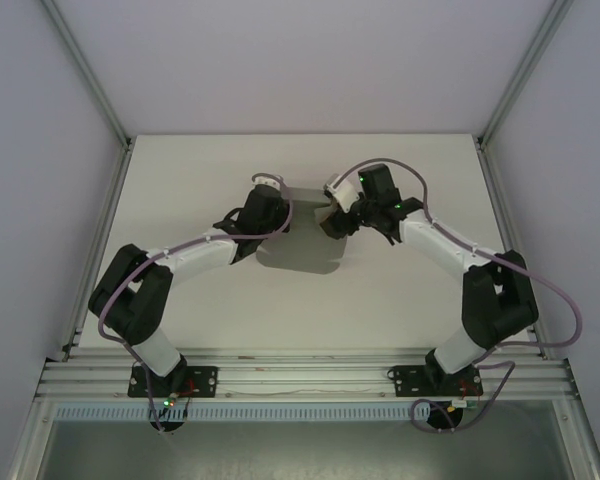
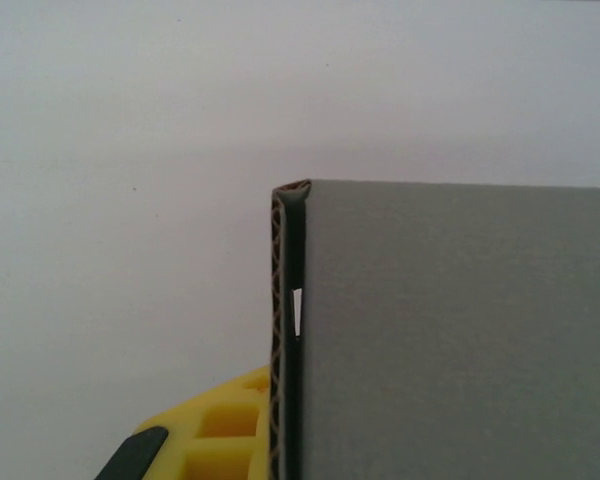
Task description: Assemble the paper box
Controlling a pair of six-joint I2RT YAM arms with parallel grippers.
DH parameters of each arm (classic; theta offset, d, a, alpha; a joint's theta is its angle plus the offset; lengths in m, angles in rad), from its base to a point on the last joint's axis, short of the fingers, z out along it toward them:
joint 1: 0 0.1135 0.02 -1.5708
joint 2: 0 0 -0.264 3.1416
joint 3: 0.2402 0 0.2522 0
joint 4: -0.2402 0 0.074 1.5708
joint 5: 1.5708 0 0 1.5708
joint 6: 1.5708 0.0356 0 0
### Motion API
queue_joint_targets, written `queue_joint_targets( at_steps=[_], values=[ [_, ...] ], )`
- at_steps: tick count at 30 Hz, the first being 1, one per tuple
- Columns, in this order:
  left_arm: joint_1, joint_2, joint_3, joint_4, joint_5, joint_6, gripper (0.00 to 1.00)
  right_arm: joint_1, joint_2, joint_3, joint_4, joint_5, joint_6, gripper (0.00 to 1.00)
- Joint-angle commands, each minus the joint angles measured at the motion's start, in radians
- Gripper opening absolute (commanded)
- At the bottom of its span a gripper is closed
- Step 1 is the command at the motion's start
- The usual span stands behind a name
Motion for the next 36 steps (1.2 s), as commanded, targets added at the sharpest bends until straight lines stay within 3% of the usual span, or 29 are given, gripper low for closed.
queue_joint_targets(
  at_steps=[1,4,7,10,12,17,21,27,36],
  values=[
    [-0.012,-0.007,0.014,0.007,0.029,0.016,0.00,0.008,0.012,0.027,0.044,0.037,0.061,0.63],
    [-0.021,-0.012,0.016,-0.005,-0.001,0.007,0.00,0.022,0.011,0.005,0.156,0.178,0.176,0.60],
    [-0.039,-0.009,0.026,-0.018,-0.053,-0.012,0.00,0.053,0.008,-0.025,0.252,0.405,0.277,0.50],
    [-0.049,-0.006,0.036,-0.027,-0.082,-0.031,0.00,0.072,0.016,-0.027,0.263,0.578,0.343,0.46],
    [-0.049,-0.006,0.034,-0.024,-0.096,-0.048,0.00,0.076,0.019,-0.025,0.255,0.647,0.368,0.34],
    [-0.051,0.001,0.061,-0.069,-0.144,-0.076,0.00,0.078,0.024,-0.032,0.229,0.727,0.385,0.32],
    [-0.051,0.006,0.079,-0.103,-0.196,-0.108,0.00,0.077,0.027,-0.041,0.220,0.803,0.402,0.22],
    [-0.051,0.024,0.110,-0.144,-0.230,-0.119,0.00,0.078,0.028,-0.041,0.161,0.810,0.403,0.28],
    [-0.051,0.032,0.118,-0.150,-0.233,-0.156,0.00,0.079,0.055,-0.006,0.109,0.878,0.455,0.00]
  ],
)
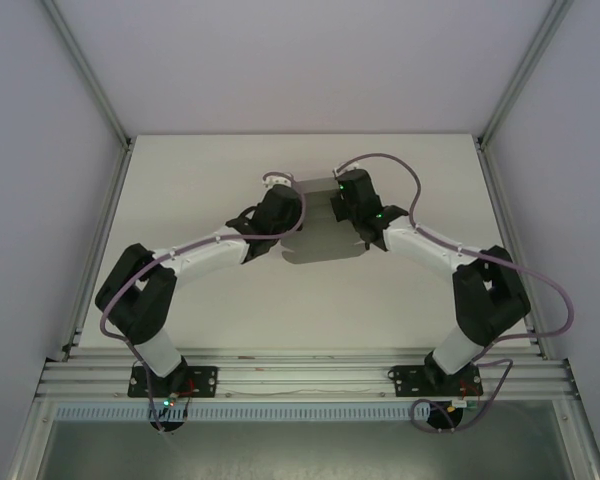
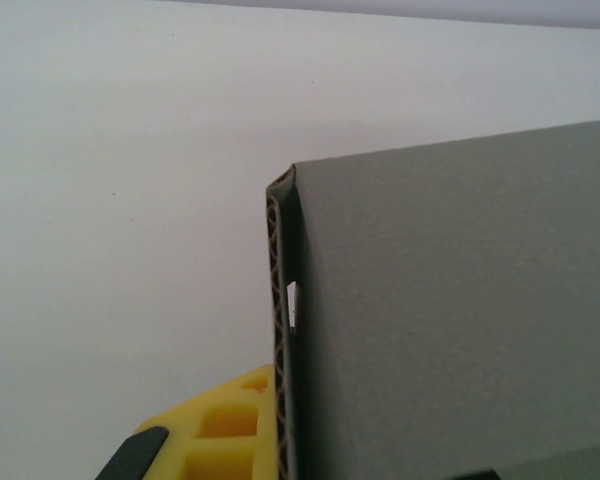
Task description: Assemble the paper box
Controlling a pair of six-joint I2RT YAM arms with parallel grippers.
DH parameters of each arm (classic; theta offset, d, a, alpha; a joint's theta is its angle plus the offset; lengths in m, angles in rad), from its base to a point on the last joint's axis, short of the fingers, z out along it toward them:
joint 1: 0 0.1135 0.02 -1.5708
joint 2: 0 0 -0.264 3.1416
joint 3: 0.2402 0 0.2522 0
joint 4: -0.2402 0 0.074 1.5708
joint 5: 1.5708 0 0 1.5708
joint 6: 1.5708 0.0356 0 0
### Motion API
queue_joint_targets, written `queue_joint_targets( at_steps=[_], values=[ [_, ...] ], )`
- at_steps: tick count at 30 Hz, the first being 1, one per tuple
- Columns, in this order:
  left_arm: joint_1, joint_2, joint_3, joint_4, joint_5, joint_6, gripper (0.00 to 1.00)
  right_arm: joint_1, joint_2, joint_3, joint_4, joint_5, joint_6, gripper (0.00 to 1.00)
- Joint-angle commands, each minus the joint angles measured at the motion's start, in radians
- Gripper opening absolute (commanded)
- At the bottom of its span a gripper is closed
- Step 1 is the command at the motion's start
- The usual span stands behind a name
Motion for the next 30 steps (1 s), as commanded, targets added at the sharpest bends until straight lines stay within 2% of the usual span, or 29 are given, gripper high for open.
queue_joint_targets(
  at_steps=[1,6,15,16,18,21,25,28,30],
  values=[
    [0.033,0.009,0.030,-0.065,-0.106,-0.073,0.00,-0.033,0.031,0.024,-0.089,0.192,0.056,0.00],
    [0.029,0.025,0.055,-0.084,-0.122,-0.121,0.00,-0.029,0.091,0.088,-0.146,0.387,0.178,0.00],
    [0.030,0.031,0.075,-0.093,-0.110,-0.137,0.00,-0.029,0.123,0.100,-0.104,0.446,0.223,0.00],
    [0.030,0.028,0.071,-0.091,-0.109,-0.137,0.00,-0.029,0.112,0.085,-0.075,0.435,0.219,0.02],
    [0.030,0.024,0.070,-0.088,-0.109,-0.137,0.00,-0.030,0.088,0.061,-0.031,0.409,0.223,0.15],
    [0.030,0.018,0.062,-0.081,-0.105,-0.137,0.00,-0.029,0.063,0.048,-0.011,0.376,0.222,0.26],
    [0.030,0.016,0.058,-0.082,-0.106,-0.137,0.00,-0.028,0.039,0.031,-0.014,0.321,0.224,0.28],
    [0.030,0.019,0.057,-0.084,-0.110,-0.137,0.00,-0.028,0.015,0.015,-0.027,0.191,0.198,0.32],
    [0.030,0.022,0.057,-0.081,-0.103,-0.137,0.00,-0.030,-0.001,0.003,-0.038,0.055,0.149,0.42]
  ],
)
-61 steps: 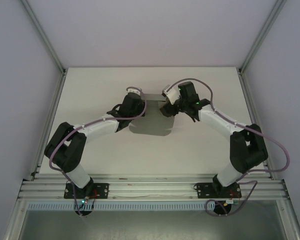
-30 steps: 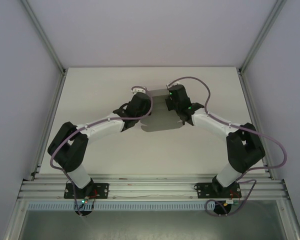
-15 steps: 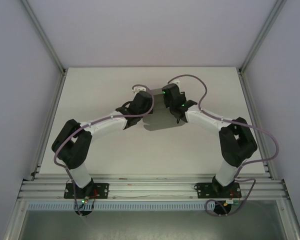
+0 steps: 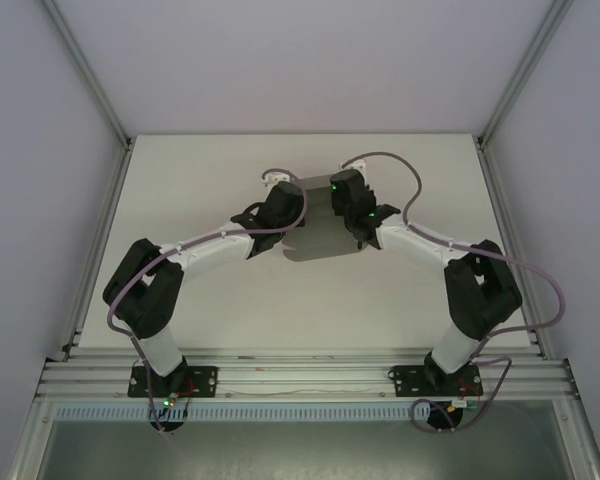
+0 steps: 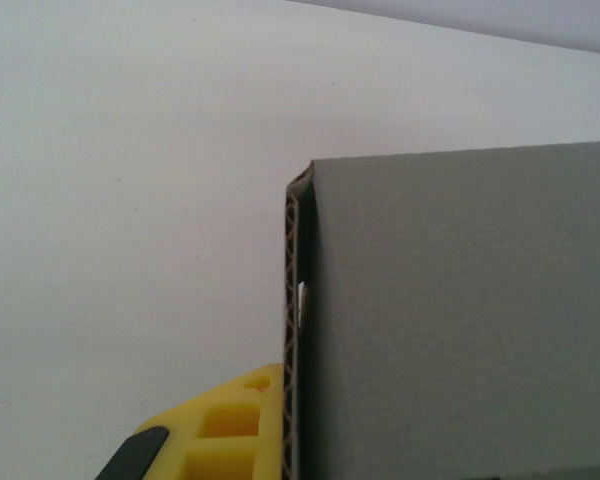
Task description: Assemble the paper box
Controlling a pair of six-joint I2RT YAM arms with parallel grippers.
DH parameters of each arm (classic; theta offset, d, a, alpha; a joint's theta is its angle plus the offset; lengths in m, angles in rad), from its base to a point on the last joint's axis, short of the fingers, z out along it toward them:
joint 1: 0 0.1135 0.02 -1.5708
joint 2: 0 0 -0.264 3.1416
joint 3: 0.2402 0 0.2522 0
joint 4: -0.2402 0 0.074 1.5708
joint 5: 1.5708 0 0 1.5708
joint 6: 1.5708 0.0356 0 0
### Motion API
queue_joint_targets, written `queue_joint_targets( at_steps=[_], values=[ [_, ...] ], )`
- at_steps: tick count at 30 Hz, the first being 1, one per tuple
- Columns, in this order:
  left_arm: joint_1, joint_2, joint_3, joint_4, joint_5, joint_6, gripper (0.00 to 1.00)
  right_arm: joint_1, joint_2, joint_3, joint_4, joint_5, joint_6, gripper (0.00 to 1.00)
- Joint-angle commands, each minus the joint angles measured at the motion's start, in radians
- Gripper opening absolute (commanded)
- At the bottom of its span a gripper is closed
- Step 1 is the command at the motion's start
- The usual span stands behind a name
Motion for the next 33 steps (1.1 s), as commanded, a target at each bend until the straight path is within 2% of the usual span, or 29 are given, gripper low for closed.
queue_joint_targets(
  at_steps=[1,5,9,10,14,17,18,21,23,24,28,33],
  values=[
    [0.028,-0.025,0.002,-0.041,-0.070,-0.038,0.00,-0.046,-0.052,-0.033,-0.050,-0.142,-0.053,0.48],
    [0.028,-0.023,0.002,-0.038,-0.063,-0.038,0.00,-0.046,-0.090,-0.072,-0.040,-0.301,-0.106,0.70],
    [0.027,-0.023,0.002,-0.037,-0.059,-0.037,0.00,-0.048,-0.136,-0.105,-0.016,-0.330,-0.101,0.97],
    [0.029,-0.024,0.001,-0.037,-0.057,-0.038,0.00,-0.046,-0.152,-0.117,0.000,-0.328,-0.096,1.00],
    [0.036,-0.023,0.003,-0.042,-0.046,-0.032,0.00,-0.046,-0.230,-0.169,0.054,-0.338,-0.082,1.00],
    [0.060,-0.023,0.003,-0.045,0.008,-0.003,0.00,-0.049,-0.311,-0.215,0.098,-0.296,-0.023,1.00],
    [0.075,-0.023,0.003,-0.043,0.042,0.016,0.00,-0.049,-0.344,-0.236,0.122,-0.263,-0.001,1.00],
    [0.154,-0.015,0.007,-0.020,0.255,0.104,0.00,-0.062,-0.467,-0.337,0.233,-0.135,0.075,1.00],
    [0.210,-0.009,0.031,-0.039,0.422,0.198,0.00,-0.087,-0.549,-0.406,0.286,-0.085,0.112,1.00],
    [0.223,-0.010,0.047,-0.062,0.459,0.259,0.00,-0.103,-0.584,-0.429,0.288,-0.075,0.125,1.00],
    [0.227,-0.009,0.145,-0.269,0.526,0.600,0.00,-0.161,-0.673,-0.465,0.197,-0.101,0.132,1.00],
    [0.225,0.039,0.277,-0.606,0.612,0.898,0.00,-0.192,-0.696,-0.450,0.056,-0.196,0.120,1.00]
  ],
)
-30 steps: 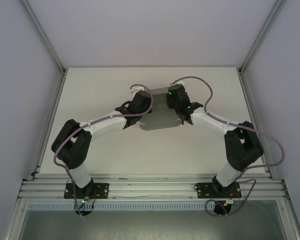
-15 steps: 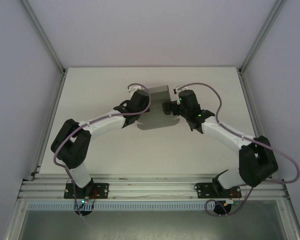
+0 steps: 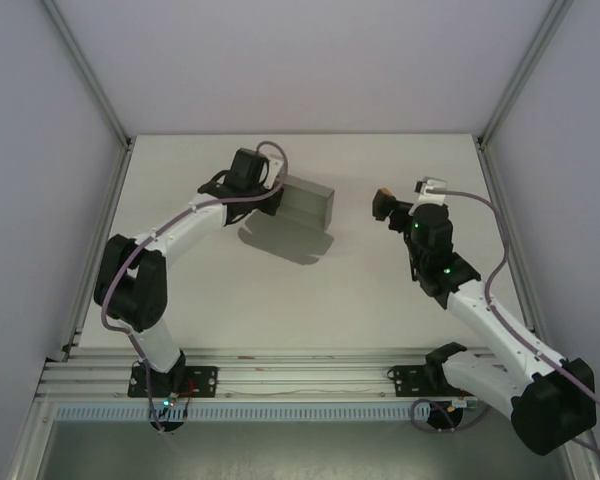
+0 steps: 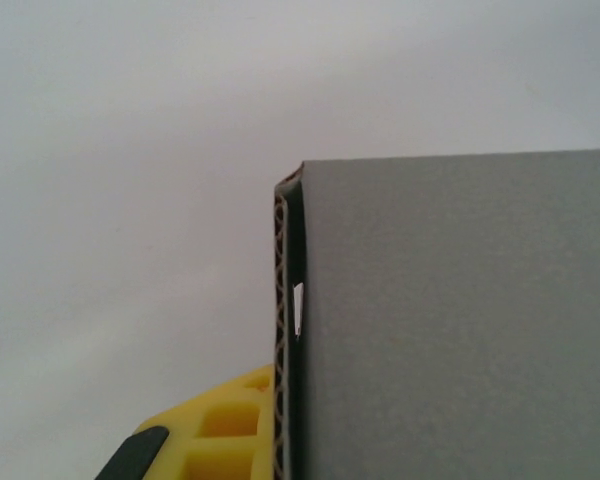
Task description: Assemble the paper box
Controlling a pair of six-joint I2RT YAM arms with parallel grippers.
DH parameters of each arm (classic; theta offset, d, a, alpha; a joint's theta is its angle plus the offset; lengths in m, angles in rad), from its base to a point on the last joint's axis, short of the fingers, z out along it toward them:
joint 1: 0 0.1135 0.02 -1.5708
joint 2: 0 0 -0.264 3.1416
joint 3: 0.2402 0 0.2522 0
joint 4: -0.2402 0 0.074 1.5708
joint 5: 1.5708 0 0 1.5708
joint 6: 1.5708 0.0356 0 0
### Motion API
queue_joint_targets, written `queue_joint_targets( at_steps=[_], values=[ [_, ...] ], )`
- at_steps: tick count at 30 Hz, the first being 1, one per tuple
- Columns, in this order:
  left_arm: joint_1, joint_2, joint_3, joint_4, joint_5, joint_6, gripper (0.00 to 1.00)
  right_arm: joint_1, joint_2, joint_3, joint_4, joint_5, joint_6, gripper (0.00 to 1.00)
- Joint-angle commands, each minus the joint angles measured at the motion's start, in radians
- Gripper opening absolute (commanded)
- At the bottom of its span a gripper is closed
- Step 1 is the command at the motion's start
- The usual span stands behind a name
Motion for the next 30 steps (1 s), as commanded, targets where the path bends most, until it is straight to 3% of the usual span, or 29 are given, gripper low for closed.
queue_joint_targets(
  at_steps=[1,10,24,30],
  values=[
    [-0.009,0.043,0.075,-0.314,0.124,0.322,0.00,-0.015,-0.001,0.021,-0.134,-0.051,0.010,1.00],
    [-0.145,0.109,0.145,-0.572,-0.060,0.492,0.00,-0.044,0.096,0.103,-0.298,-0.127,-0.015,1.00],
    [-0.253,0.417,0.432,-0.764,-0.431,0.435,0.00,-0.072,0.158,0.112,-0.316,-0.145,-0.009,1.00],
    [-0.279,0.558,0.578,-0.801,-0.499,0.404,0.00,-0.081,0.159,0.109,-0.328,-0.129,0.000,1.00]
  ],
)
